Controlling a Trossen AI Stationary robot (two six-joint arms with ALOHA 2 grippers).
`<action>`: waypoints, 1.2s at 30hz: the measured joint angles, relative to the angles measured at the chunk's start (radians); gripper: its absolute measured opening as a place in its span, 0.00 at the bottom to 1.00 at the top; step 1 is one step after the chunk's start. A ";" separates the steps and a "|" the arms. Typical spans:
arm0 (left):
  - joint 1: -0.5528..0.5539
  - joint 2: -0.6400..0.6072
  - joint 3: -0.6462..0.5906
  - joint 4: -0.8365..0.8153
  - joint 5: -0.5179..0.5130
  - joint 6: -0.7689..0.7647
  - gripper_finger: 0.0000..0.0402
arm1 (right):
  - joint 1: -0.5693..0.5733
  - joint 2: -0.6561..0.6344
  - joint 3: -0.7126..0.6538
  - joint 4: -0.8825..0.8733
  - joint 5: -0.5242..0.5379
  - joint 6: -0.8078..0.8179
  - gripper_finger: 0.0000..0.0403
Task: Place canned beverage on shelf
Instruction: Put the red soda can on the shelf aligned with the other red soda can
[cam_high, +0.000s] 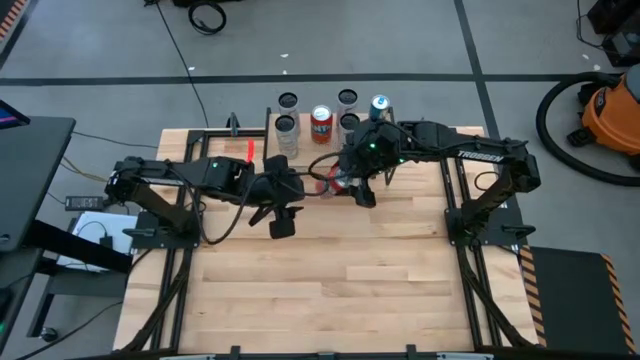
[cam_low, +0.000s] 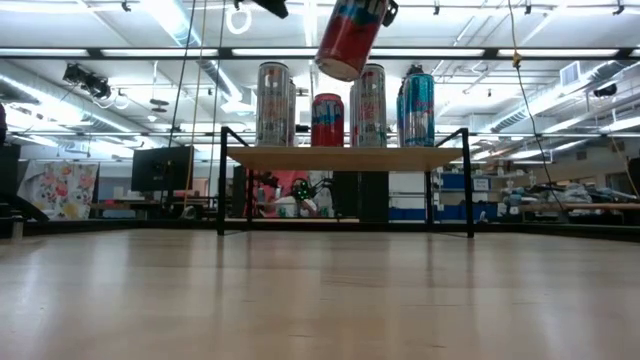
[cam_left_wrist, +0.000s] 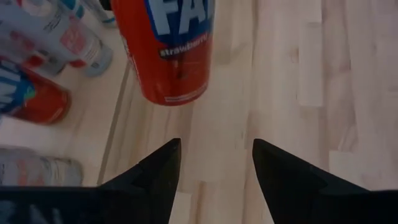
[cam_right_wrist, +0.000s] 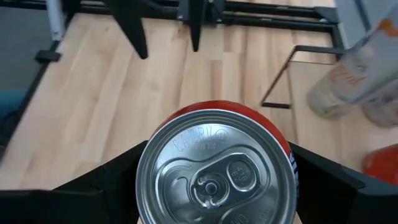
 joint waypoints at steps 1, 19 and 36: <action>0.000 0.001 0.000 0.001 0.000 0.016 0.52 | 0.005 -0.007 0.000 -0.004 -0.004 0.002 0.81; 0.048 0.001 0.000 0.010 -0.001 -0.112 0.52 | 0.022 -0.031 0.000 -0.011 0.001 0.025 0.81; 0.046 0.001 0.001 0.023 0.001 0.038 0.66 | 0.022 -0.031 0.000 -0.010 0.027 0.023 0.81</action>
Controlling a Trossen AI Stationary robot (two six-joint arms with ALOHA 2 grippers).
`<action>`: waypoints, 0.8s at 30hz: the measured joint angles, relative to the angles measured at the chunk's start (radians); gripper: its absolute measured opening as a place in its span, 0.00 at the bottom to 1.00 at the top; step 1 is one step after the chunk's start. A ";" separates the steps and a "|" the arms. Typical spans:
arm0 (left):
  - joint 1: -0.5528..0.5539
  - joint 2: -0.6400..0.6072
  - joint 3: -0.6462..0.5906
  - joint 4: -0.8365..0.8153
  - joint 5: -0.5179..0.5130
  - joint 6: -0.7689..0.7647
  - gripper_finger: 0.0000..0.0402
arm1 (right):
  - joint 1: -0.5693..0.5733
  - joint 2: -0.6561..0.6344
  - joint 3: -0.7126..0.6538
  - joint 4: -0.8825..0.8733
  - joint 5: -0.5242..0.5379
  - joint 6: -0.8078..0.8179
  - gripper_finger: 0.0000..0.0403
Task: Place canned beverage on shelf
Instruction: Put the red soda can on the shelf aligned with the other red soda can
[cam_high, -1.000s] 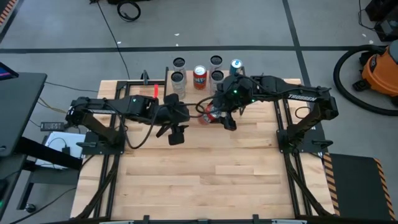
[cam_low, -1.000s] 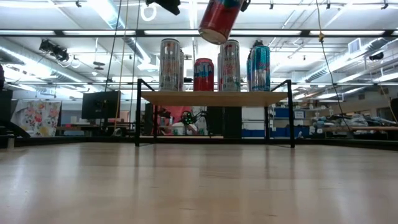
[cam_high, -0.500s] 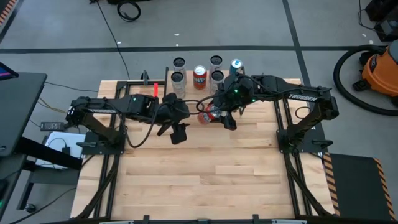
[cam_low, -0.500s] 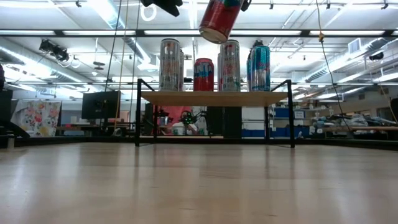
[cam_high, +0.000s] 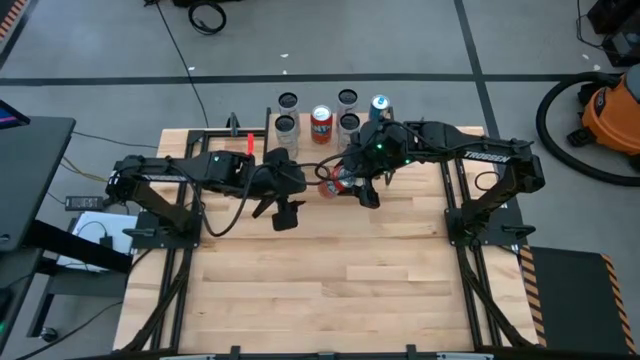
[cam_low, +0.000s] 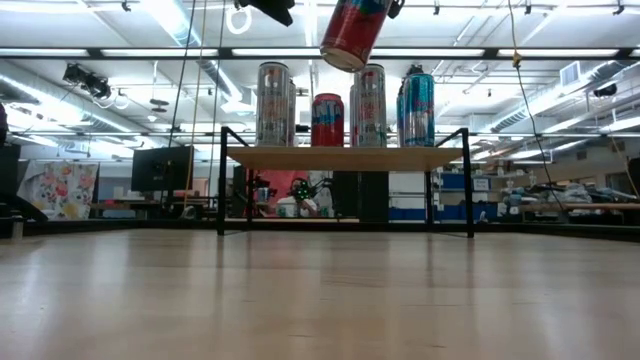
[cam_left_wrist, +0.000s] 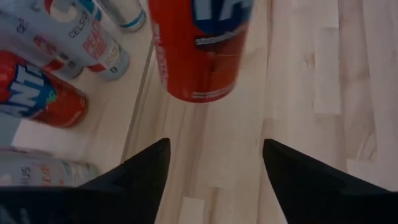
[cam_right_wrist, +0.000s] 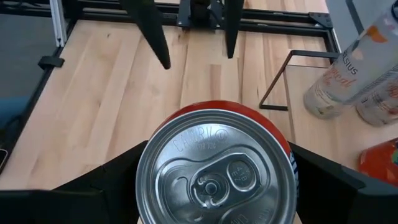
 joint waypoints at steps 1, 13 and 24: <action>-0.002 0.000 0.000 0.000 0.001 0.015 0.68 | 0.000 0.000 0.000 0.000 0.000 0.000 0.81; -0.016 0.000 0.000 0.015 0.015 0.075 0.79 | 0.000 0.000 0.000 0.023 -0.011 0.002 0.81; -0.002 0.008 0.000 0.112 0.058 0.026 0.79 | 0.001 0.000 -0.001 0.062 -0.081 -0.049 0.81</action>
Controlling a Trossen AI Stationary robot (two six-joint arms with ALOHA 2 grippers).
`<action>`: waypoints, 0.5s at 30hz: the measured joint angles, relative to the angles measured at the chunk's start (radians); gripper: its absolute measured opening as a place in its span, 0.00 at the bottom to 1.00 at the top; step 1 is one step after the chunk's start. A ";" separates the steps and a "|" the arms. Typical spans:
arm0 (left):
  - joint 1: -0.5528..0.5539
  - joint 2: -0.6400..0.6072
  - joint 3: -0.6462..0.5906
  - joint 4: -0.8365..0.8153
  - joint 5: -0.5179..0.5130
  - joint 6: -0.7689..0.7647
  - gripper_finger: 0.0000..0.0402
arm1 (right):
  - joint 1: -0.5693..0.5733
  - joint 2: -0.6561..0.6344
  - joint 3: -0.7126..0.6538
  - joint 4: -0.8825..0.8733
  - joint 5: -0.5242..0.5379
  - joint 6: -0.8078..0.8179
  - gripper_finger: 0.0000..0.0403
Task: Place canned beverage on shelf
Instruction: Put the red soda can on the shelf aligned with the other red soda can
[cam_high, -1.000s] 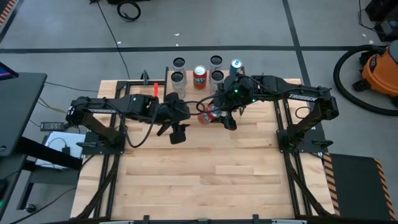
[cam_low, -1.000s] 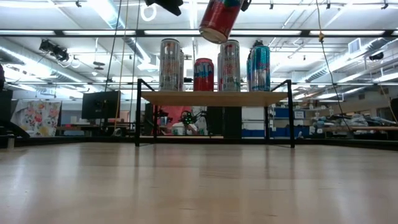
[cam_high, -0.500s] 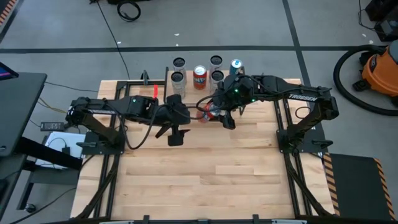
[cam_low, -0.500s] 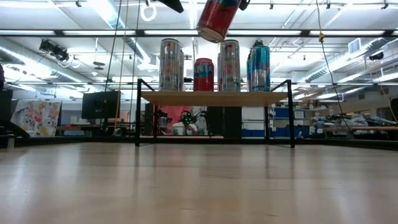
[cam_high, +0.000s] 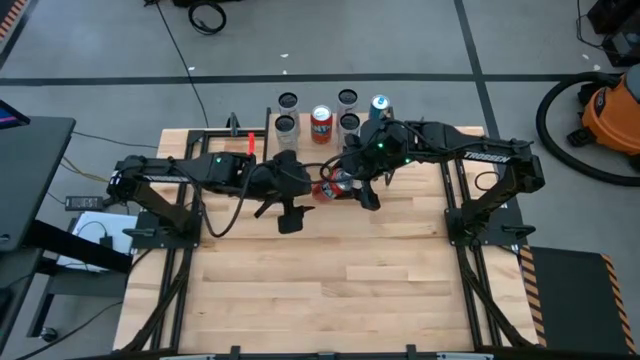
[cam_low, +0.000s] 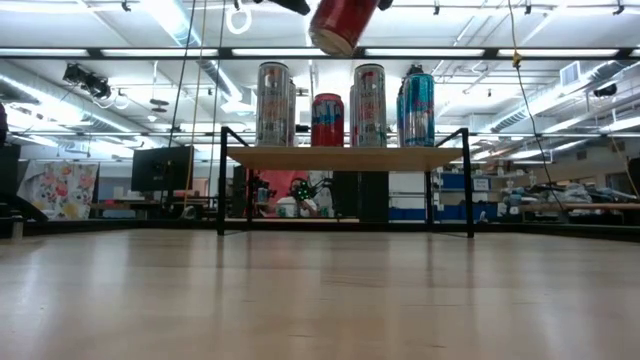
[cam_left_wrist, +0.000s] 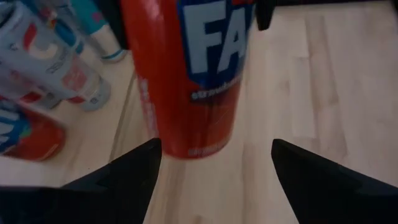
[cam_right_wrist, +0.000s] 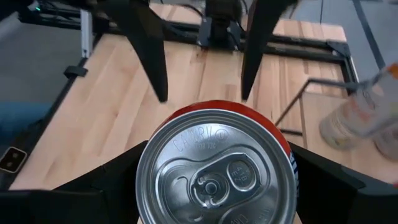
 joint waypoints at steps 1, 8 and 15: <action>0.002 0.000 0.000 0.008 0.017 -0.001 0.79 | 0.000 0.000 0.000 0.007 -0.009 -0.006 0.81; 0.002 0.023 0.000 0.078 0.046 -0.010 0.79 | 0.000 0.000 0.000 0.021 -0.071 -0.011 0.81; 0.007 0.034 -0.001 0.097 0.039 -0.006 0.79 | 0.009 0.001 0.000 0.028 -0.093 0.001 0.81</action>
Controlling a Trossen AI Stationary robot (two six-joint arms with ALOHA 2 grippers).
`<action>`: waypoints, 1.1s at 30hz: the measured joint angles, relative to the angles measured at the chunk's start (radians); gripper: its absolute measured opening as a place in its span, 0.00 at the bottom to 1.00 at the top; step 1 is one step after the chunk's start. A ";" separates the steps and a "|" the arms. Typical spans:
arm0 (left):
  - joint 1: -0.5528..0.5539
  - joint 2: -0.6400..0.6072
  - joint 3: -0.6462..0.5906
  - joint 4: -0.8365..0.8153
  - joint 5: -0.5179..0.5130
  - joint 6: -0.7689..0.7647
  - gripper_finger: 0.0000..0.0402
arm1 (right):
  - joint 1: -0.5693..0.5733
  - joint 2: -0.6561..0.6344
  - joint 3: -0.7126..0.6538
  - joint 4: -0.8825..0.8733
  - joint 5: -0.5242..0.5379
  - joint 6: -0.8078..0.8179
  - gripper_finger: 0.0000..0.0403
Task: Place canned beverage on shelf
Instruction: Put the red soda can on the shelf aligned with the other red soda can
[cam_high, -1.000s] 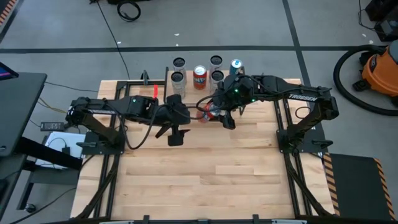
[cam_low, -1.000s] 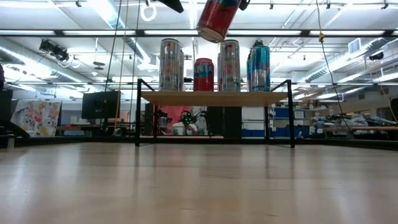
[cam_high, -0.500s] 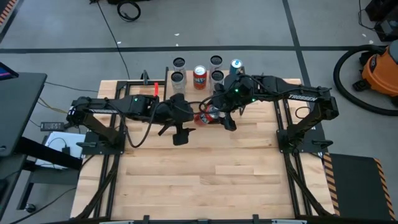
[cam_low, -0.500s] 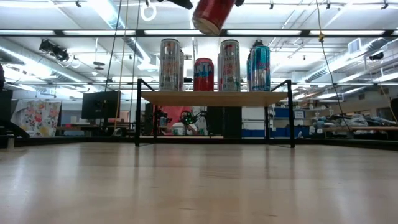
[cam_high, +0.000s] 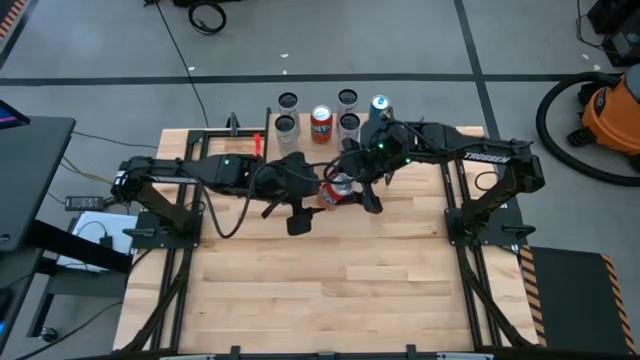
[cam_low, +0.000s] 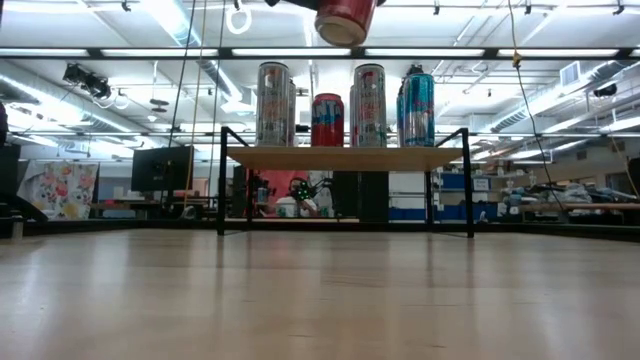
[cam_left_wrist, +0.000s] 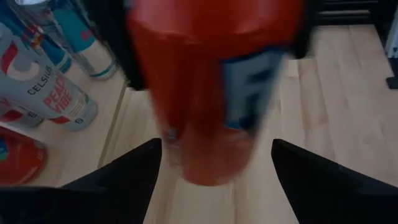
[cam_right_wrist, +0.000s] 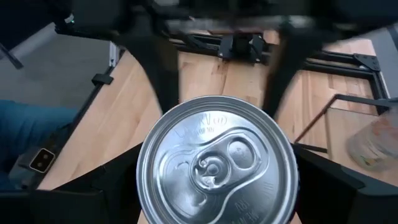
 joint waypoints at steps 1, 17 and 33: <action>0.001 0.000 0.000 0.000 -0.002 0.002 0.79 | 0.003 0.000 0.000 0.001 0.001 0.001 0.81; 0.010 0.007 0.000 0.066 0.095 0.003 0.79 | 0.039 0.000 0.000 0.011 -0.024 -0.003 0.81; 0.017 0.027 0.000 0.126 0.126 0.020 0.79 | 0.051 -0.001 0.000 0.046 -0.024 0.006 0.81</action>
